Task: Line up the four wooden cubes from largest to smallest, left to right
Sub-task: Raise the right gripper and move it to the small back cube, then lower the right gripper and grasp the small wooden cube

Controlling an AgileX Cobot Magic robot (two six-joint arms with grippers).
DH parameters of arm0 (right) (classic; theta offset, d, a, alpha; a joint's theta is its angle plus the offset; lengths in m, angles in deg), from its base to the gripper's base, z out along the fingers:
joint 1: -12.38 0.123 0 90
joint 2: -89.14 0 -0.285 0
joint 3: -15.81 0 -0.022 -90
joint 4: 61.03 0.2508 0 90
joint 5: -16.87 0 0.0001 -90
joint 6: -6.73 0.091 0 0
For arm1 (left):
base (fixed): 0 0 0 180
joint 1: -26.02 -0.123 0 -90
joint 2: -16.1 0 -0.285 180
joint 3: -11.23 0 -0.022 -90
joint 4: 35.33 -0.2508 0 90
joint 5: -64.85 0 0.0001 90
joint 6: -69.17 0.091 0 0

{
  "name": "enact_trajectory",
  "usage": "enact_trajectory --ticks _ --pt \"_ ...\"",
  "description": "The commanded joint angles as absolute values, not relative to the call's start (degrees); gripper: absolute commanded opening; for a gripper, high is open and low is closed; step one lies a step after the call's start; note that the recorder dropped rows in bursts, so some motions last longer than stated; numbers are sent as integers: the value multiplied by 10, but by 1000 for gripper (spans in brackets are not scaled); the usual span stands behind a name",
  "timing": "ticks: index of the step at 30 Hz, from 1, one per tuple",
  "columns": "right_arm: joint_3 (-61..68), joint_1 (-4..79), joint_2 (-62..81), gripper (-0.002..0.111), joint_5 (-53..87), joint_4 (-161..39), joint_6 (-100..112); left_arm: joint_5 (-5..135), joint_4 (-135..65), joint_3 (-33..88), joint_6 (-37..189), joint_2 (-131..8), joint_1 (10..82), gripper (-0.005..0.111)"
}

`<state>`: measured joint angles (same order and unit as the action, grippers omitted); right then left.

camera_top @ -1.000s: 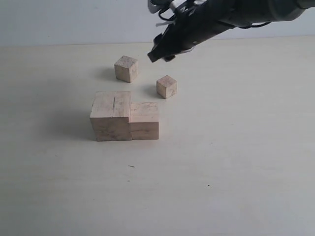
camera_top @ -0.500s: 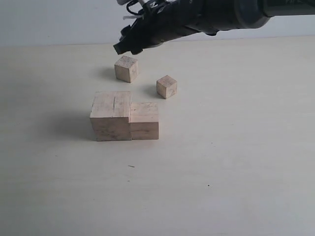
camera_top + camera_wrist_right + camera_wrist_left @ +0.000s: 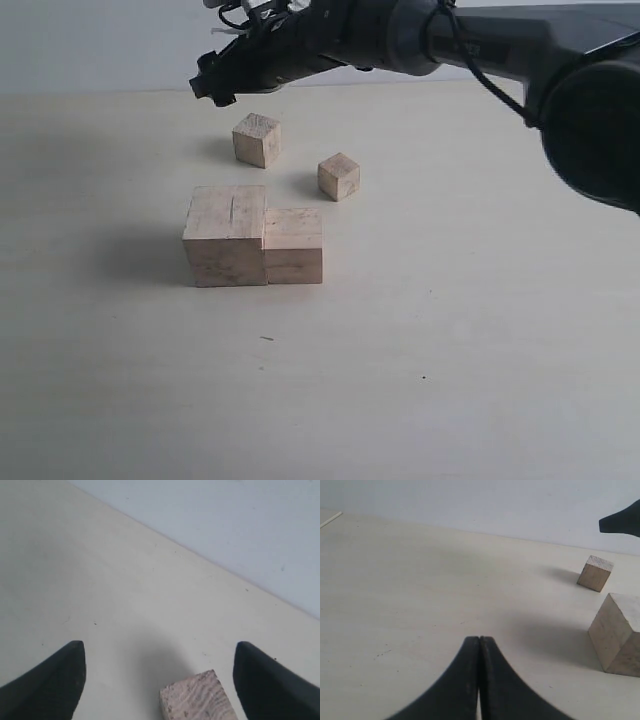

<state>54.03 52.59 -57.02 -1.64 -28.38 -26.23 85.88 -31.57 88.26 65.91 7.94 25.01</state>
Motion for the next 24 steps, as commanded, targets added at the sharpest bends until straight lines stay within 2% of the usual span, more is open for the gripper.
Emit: enact_trajectory --ticks 1,14,24 --pt "599 527 -608 77 -31 -292 -250 854 -317 884 661 83 255 0" --pt "630 520 -637 77 -96 -506 -176 854 -317 884 661 83 255 0" --pt "630 499 -640 77 -111 -441 -165 854 -317 884 661 83 255 0"
